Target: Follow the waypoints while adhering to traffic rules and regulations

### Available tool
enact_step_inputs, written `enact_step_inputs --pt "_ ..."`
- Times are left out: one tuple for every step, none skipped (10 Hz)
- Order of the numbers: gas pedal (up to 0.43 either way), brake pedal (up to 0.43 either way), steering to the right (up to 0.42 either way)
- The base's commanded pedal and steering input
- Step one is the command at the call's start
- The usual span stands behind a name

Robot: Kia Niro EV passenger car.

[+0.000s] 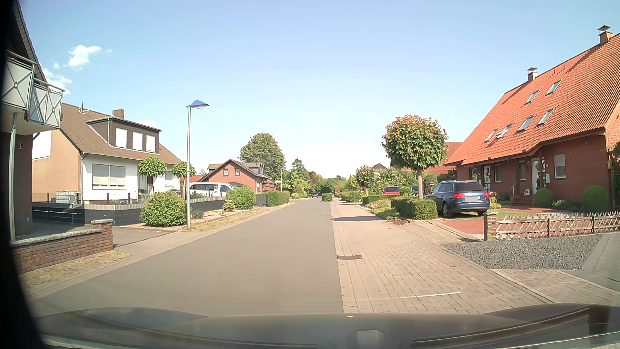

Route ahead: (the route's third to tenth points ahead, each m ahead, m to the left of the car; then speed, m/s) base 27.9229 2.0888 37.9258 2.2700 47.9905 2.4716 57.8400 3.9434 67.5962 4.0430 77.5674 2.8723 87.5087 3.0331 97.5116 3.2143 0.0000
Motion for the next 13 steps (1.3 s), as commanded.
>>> enact_step_inputs --pt "0.000 0.311 -0.016" --pt "0.000 0.305 -0.017" --pt "0.000 0.305 -0.017" --pt "0.000 0.305 -0.017" --pt "0.000 0.311 -0.018" --pt "0.000 0.305 -0.018" --pt "0.000 0.305 -0.018" --pt "0.000 0.311 -0.018" --pt "0.000 0.305 -0.018" --pt "0.000 0.305 -0.018" --pt "0.000 0.305 -0.018" --pt "0.000 0.305 -0.018" --pt "0.000 0.305 -0.018"
